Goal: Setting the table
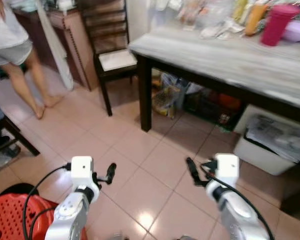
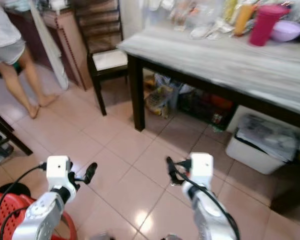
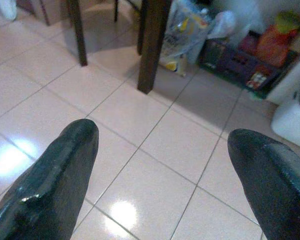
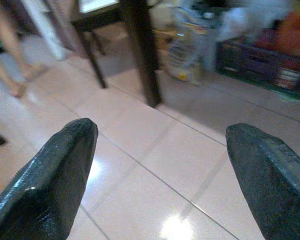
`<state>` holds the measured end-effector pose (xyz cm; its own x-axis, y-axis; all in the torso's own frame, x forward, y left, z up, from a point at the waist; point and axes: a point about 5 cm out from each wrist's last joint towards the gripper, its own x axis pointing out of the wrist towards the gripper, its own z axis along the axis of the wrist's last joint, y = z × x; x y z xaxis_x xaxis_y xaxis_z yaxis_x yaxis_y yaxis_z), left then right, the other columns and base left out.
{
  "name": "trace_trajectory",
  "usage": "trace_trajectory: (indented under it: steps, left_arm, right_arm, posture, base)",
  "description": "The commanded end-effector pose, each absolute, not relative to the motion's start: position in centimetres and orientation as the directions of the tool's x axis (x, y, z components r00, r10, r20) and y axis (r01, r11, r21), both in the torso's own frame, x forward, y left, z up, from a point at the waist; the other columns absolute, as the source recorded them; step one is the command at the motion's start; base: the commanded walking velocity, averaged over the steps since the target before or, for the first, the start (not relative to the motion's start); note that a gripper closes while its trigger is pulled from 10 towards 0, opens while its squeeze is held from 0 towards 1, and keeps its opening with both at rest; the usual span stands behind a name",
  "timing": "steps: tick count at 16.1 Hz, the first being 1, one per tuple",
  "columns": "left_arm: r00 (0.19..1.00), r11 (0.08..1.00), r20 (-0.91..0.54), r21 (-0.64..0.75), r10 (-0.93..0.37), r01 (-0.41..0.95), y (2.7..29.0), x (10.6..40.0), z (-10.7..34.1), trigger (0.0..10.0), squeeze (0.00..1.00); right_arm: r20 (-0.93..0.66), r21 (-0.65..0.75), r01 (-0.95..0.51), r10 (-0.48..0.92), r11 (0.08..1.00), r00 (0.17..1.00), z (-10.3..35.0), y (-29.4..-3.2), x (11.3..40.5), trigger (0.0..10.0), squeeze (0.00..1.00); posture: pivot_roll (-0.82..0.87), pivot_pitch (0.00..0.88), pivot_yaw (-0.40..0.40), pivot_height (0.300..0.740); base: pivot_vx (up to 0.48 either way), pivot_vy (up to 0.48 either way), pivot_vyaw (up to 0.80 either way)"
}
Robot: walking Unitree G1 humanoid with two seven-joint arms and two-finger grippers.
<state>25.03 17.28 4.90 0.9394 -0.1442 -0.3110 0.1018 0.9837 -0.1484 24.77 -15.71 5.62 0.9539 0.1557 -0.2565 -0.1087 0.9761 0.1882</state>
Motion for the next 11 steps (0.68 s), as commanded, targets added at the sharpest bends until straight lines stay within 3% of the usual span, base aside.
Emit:
trace_trajectory:
  steps: [1,11]
  left_arm:
    - [0.938,0.986,-0.32,-0.134,-0.135,0.097,17.8,24.8,4.7,10.0,0.0]
    - [0.945,0.962,-0.243,-0.214,-0.22,0.169,17.5,25.2,5.9,10.0,0.0]
  right_arm:
    - [-0.268,0.21,-0.111,0.166,0.971,0.949,5.4,-15.3,24.7,10.0,0.0]
    - [-0.248,0.208,-0.08,0.131,0.975,0.96,5.7,-15.4,24.8,10.0,0.0]
  posture:
    - [-0.12,0.098,0.024,0.74]
    - [-0.13,0.106,0.043,0.74]
  base:
    - [-0.247,0.0,0.0]
    - [0.0,0.0,-0.08]
